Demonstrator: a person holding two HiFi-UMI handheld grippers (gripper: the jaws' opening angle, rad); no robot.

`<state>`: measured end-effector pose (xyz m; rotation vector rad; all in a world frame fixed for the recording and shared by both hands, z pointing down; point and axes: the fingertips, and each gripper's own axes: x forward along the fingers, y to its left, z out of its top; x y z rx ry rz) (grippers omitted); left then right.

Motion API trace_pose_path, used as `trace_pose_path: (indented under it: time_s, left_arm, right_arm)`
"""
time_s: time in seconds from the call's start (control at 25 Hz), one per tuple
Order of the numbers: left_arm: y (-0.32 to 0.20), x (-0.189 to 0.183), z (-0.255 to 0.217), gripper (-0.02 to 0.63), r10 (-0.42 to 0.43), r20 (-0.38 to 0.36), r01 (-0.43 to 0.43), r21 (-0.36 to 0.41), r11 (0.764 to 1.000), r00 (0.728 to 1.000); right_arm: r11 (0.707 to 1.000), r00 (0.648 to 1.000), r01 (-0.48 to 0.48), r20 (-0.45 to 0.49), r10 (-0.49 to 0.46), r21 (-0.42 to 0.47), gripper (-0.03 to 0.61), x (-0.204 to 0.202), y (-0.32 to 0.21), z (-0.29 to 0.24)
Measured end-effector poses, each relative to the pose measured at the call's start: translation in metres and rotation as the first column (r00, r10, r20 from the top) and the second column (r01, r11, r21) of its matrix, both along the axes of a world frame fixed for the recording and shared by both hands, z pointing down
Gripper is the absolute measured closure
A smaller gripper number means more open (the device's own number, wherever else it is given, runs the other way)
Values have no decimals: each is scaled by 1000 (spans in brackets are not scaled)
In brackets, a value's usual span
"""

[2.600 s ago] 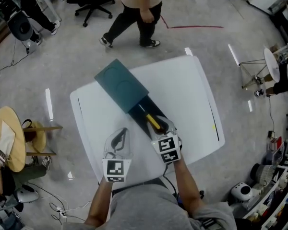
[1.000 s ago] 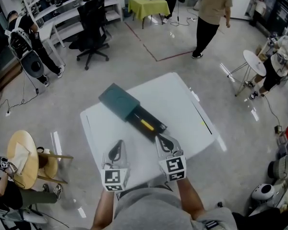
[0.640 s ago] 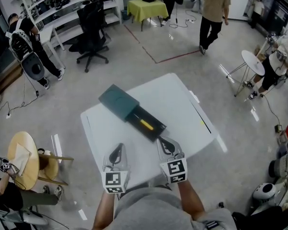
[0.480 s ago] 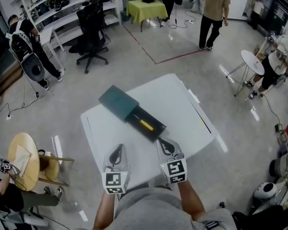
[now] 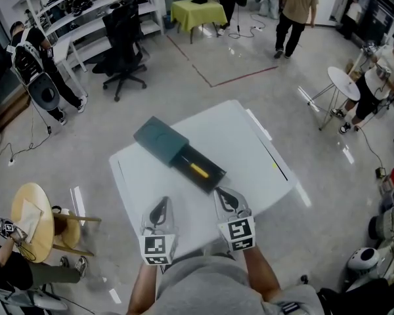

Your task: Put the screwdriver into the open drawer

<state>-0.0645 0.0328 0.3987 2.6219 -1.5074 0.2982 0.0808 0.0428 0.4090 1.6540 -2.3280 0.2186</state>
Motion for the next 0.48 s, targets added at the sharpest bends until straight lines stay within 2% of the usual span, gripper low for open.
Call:
trace_pose_path:
  time_s: [0.48]
  left_arm:
    - [3,2,-6,603,3,2,-3,5,1000,1000]
  right_arm:
    - [1000,1000,6,1,-6,1,575,0,4,-3]
